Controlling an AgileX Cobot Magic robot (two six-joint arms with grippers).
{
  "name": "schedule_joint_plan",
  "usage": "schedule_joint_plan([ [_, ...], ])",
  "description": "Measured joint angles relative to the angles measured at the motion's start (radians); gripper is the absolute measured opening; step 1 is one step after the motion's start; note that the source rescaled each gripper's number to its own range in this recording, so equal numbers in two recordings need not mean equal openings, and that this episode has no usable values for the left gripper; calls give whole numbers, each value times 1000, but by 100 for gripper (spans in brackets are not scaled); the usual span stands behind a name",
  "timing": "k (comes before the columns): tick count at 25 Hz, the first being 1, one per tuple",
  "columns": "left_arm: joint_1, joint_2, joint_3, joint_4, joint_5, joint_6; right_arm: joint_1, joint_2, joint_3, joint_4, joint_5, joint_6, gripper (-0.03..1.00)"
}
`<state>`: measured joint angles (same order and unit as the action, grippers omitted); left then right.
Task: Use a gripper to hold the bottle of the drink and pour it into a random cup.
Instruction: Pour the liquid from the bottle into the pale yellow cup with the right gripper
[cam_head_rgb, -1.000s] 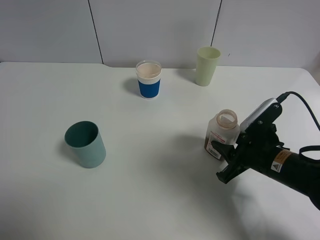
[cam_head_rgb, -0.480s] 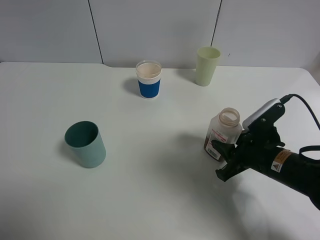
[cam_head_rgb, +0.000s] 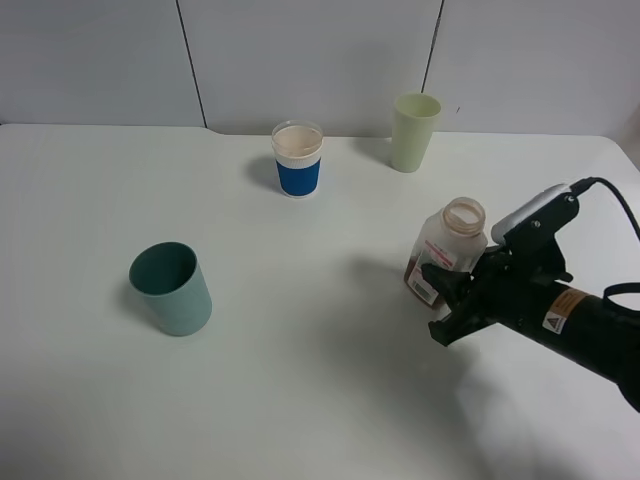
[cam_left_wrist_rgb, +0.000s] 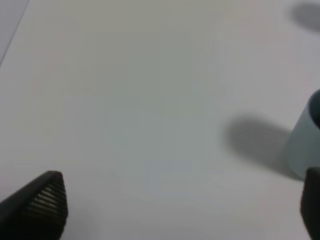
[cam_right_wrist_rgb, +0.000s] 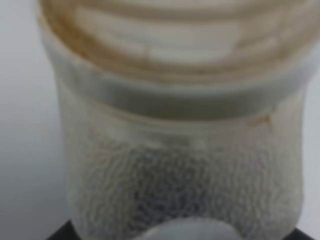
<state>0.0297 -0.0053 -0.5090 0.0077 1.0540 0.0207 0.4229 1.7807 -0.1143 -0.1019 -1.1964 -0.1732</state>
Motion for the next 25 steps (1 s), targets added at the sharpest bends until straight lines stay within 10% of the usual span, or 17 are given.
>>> schedule_joint_plan([
  [13,0,0,0,0,0,0,0,-175,-26,67,93,166,1],
  [25,0,0,0,0,0,0,0,-262,-327,40,682,235,1],
])
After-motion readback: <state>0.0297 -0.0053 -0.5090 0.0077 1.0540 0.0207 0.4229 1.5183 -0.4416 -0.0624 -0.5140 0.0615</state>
